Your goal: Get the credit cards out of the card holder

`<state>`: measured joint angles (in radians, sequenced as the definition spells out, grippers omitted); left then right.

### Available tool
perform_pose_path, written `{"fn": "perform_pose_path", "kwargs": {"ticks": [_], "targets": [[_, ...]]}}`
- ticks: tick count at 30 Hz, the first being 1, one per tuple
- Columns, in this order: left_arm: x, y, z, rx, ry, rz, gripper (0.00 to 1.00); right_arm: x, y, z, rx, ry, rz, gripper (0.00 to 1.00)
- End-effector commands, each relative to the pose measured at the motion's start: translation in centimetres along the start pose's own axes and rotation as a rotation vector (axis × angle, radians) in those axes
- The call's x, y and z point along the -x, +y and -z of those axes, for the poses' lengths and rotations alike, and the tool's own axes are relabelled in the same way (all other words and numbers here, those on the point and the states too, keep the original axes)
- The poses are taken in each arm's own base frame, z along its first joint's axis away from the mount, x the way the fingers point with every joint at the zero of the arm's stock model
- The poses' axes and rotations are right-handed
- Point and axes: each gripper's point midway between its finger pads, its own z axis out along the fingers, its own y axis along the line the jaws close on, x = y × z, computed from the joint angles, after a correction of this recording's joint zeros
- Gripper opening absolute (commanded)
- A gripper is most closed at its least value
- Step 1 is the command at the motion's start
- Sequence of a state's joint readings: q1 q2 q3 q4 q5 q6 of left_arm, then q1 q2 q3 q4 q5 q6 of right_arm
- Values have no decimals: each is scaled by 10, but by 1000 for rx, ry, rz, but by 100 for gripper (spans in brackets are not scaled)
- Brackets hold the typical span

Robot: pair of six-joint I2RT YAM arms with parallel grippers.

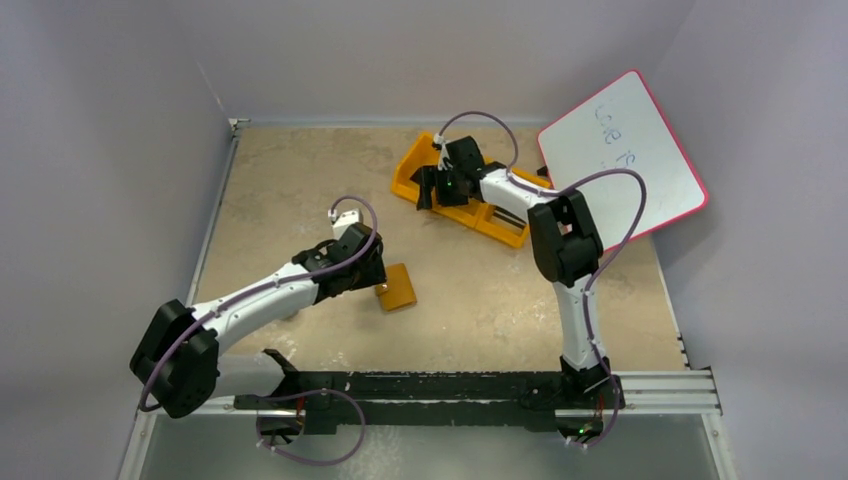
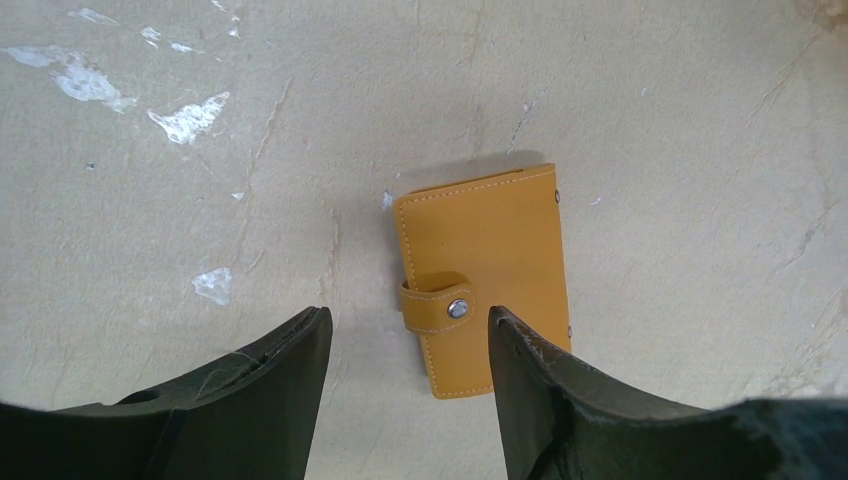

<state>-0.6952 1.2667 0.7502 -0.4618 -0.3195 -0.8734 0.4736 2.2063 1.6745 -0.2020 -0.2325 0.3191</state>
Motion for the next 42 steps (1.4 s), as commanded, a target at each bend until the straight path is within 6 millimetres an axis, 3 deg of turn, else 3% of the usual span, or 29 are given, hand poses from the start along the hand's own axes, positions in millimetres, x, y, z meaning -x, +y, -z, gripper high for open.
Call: {"fn": "perform_pose_path", "kwargs": {"ticks": [1,13,25,29,36,38,42], "targets": [[25,-6,13,-9,-86,38,59,5,51,20,149,-40,171,74],[34,11,26,36,-152,82,59,-40,92,22,262,18,402,67],[29,13,26,28,-148,104,59,-75,82,42,281,96,514,64],[27,11,24,19,-138,102,59,-67,86,54,277,74,513,64],[20,-1,19,-35,-107,138,63,-2,96,100,155,-170,440,73],[14,-4,13,-45,-82,148,64,5,98,111,140,-229,386,73],[-2,-18,-1,-77,0,151,64,-4,94,130,134,-300,257,72]]}}
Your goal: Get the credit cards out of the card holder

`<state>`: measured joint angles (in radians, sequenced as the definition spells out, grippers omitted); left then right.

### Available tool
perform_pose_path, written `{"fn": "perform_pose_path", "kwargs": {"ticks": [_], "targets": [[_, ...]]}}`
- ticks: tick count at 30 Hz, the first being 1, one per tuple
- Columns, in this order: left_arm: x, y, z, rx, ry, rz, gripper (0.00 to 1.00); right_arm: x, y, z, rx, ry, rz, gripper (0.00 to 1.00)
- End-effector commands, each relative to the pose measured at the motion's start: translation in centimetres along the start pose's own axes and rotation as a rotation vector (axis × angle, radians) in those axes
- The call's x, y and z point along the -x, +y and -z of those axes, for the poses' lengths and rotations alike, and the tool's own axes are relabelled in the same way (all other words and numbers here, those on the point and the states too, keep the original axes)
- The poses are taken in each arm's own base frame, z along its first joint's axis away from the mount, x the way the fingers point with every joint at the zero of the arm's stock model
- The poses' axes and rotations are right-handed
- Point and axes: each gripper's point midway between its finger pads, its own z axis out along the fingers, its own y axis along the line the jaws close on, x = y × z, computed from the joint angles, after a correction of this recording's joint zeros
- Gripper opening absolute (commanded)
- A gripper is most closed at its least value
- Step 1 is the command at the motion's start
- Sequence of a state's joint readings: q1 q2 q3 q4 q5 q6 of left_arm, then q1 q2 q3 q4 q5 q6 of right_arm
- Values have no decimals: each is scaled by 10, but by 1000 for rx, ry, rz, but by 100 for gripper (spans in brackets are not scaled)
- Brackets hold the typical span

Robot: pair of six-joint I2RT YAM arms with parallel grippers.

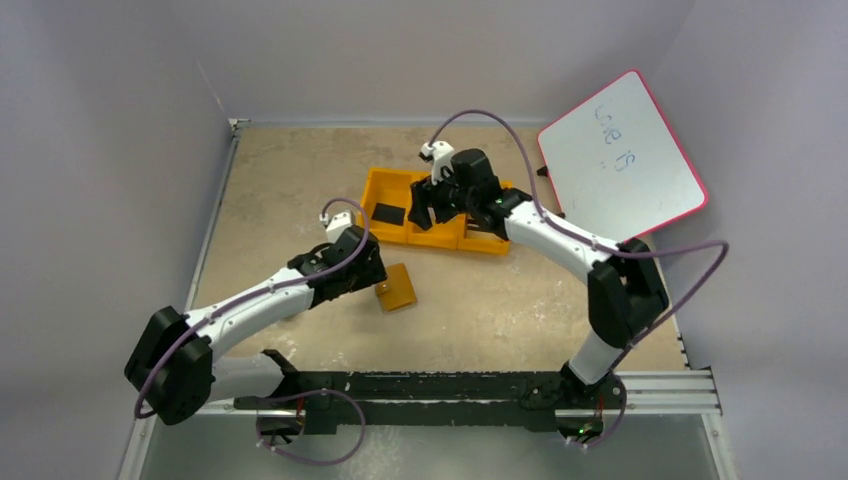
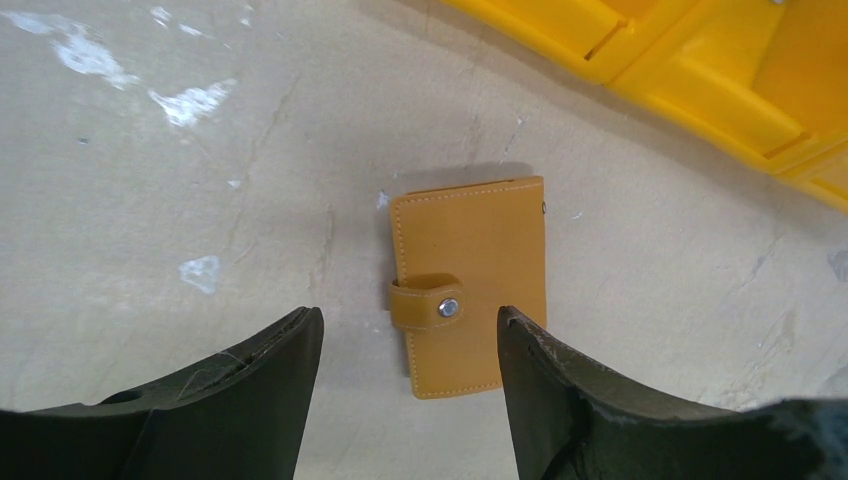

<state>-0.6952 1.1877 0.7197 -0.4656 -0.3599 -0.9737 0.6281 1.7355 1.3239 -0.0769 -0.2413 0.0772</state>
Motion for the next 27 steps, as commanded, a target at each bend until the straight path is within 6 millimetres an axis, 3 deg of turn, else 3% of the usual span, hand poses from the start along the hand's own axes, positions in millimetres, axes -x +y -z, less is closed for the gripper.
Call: {"fn": "perform_pose_path", "kwargs": {"ticks": [1,8,14,19,23,27], "targets": [[-17,-21,-14,-64,77,38,64,8,-1,18,-67,-133,-165,71],[-37,-19,-32,-40,153,21,62,-28,18,28,6,-161,-366,67],[-47,-16,-37,-19,186,7,52,-50,19,23,3,-122,-438,65],[-35,-4,-32,26,123,15,33,-57,29,18,61,-96,-460,64],[-24,-7,-25,-18,65,42,18,-60,40,13,101,-61,-447,65],[-15,-14,-18,-70,29,67,15,-69,45,6,96,-12,-417,66]]}}
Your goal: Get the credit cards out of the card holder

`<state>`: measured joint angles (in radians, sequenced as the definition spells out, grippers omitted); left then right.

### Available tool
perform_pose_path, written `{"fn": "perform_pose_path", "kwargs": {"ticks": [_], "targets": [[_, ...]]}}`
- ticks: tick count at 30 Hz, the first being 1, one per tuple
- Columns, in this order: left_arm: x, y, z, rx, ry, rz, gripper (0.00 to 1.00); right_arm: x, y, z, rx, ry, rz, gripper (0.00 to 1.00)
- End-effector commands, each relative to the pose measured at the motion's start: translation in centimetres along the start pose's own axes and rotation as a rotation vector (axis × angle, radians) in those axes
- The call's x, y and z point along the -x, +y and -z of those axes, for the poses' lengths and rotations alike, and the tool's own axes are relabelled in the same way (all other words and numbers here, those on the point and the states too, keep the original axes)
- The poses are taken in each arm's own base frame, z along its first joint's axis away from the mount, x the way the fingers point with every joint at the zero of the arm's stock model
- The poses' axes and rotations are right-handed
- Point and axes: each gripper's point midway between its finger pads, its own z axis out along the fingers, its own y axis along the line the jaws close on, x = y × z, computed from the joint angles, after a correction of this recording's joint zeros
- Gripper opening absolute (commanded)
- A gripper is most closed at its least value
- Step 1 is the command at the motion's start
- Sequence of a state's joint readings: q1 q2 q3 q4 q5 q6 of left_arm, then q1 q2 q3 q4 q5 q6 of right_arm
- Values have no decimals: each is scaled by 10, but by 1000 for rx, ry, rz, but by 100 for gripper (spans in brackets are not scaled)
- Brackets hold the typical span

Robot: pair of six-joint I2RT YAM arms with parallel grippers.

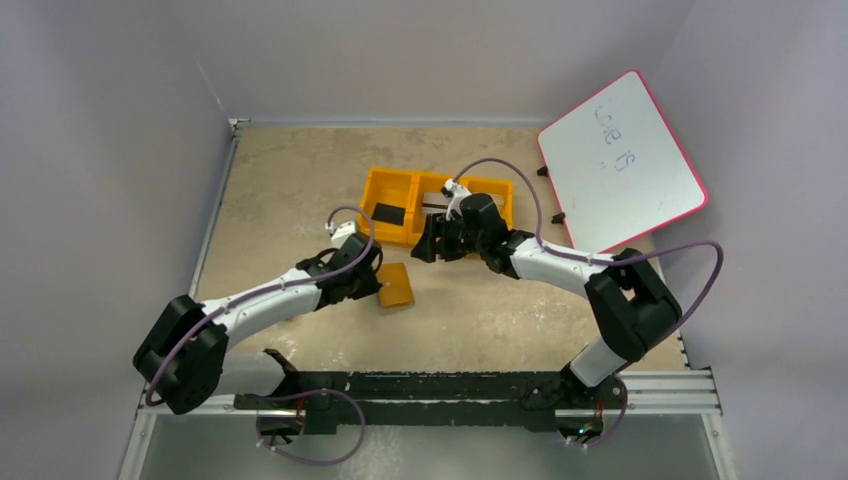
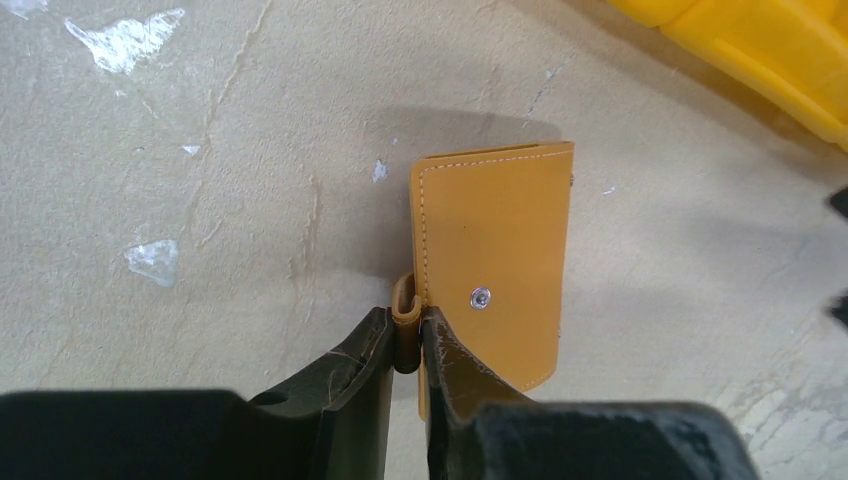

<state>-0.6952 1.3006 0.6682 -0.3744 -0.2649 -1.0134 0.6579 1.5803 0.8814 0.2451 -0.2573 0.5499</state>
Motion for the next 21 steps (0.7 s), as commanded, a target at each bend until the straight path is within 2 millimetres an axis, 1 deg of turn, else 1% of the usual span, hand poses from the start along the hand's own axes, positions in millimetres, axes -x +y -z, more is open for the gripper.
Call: {"fn": "perform_pose_path", "kwargs": {"ticks": [1,2,5,7,9,11,14,17,21], "targets": [[21,-18,12,-89,-94,48,15,1,16,-8,40,22,30,66],[22,-19,13,-97,-99,51,15,-1,15,-9,41,29,30,66],[27,-30,20,-154,-111,44,9,-6,18,-12,62,53,38,66],[35,-43,31,-215,-130,29,8,-6,20,-12,67,61,38,67],[45,-52,43,-269,-163,14,9,-13,23,-9,83,94,3,69],[53,-61,53,-316,-193,6,9,-10,23,-7,79,89,-30,69],[56,-80,65,-406,-191,-22,10,-9,24,-5,76,89,-39,70],[49,-93,64,-451,-138,-69,10,-12,15,-2,24,80,-78,69],[42,-85,53,-415,-119,-73,10,-15,9,1,7,61,-111,70]]}}
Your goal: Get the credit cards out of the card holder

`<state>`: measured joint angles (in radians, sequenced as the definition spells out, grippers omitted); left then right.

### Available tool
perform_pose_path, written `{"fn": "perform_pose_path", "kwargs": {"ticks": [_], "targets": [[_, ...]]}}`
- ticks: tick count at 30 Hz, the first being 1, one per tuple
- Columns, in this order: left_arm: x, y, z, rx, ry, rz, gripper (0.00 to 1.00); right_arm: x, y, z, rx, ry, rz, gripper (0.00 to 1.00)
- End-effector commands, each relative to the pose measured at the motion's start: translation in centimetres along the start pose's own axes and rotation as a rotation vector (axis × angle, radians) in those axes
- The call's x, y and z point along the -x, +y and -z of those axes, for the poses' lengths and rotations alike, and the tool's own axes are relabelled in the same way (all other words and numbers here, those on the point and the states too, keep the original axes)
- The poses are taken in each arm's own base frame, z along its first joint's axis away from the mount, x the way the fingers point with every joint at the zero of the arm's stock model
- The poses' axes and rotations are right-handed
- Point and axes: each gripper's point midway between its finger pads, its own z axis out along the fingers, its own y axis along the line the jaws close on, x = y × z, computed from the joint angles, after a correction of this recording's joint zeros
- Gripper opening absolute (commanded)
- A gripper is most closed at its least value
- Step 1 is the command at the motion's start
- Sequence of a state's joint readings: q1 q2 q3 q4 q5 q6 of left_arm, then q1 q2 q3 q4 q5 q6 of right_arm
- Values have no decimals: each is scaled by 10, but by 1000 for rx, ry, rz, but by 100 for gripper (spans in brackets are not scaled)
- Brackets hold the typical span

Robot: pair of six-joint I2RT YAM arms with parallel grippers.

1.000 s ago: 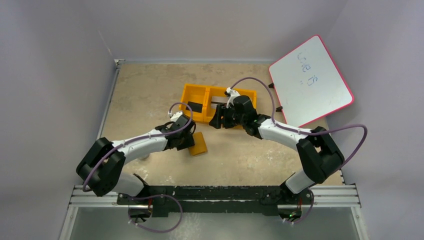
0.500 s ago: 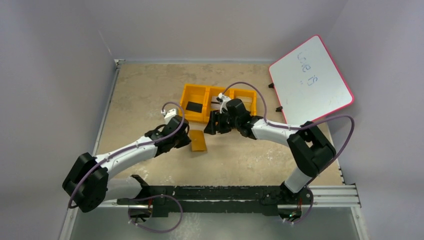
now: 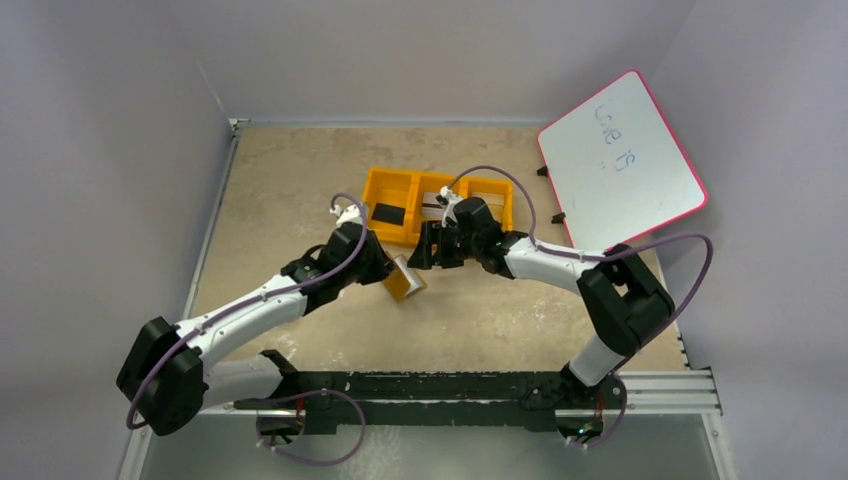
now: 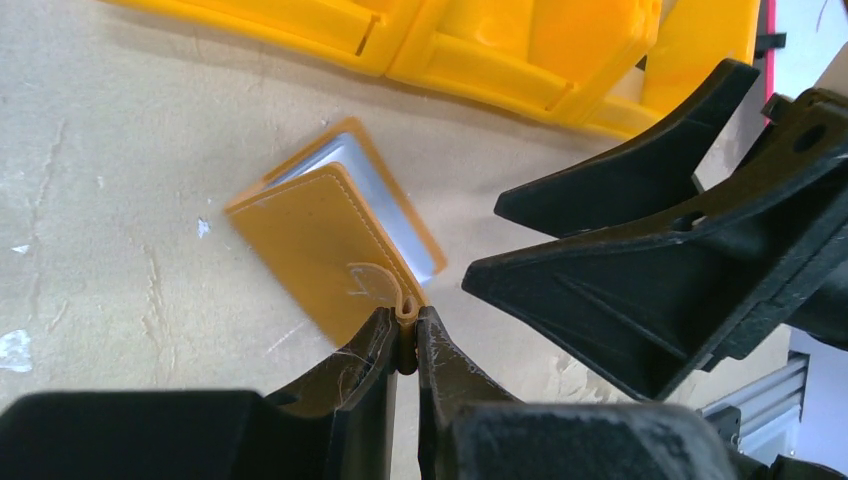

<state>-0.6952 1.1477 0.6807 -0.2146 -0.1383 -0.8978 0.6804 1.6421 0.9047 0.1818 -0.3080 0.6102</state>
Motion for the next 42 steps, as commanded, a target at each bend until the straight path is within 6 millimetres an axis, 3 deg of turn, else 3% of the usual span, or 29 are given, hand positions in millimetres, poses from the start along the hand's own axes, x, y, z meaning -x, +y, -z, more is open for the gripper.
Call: {"fn": "perform_pose_path", "kwargs": {"ticks": [1,4,8,14,19,22,26,33,36,42], "targets": [[9,-21,1,-82,-23,-20,10,13,7,11,11,-55,-34,70],[5,-8,5,-40,-22,-9,10,7,0,2,-12,-8,-4,68],[-7,30,10,94,-27,26,11,10,-2,-8,-7,1,29,63],[-35,78,12,230,-18,106,14,19,21,-16,77,3,111,48],[-41,94,16,281,-29,147,15,15,18,-28,19,41,180,44],[-44,103,20,320,-28,157,16,13,29,-35,11,61,253,42],[-41,101,20,309,-41,153,18,-2,46,-50,44,117,316,44],[-31,95,20,307,-64,140,24,-32,28,-69,-39,205,351,47],[-24,86,21,278,-82,153,32,-40,27,-70,-53,219,369,52],[-5,56,24,179,-116,210,56,-48,21,-76,-77,244,360,57]]}}
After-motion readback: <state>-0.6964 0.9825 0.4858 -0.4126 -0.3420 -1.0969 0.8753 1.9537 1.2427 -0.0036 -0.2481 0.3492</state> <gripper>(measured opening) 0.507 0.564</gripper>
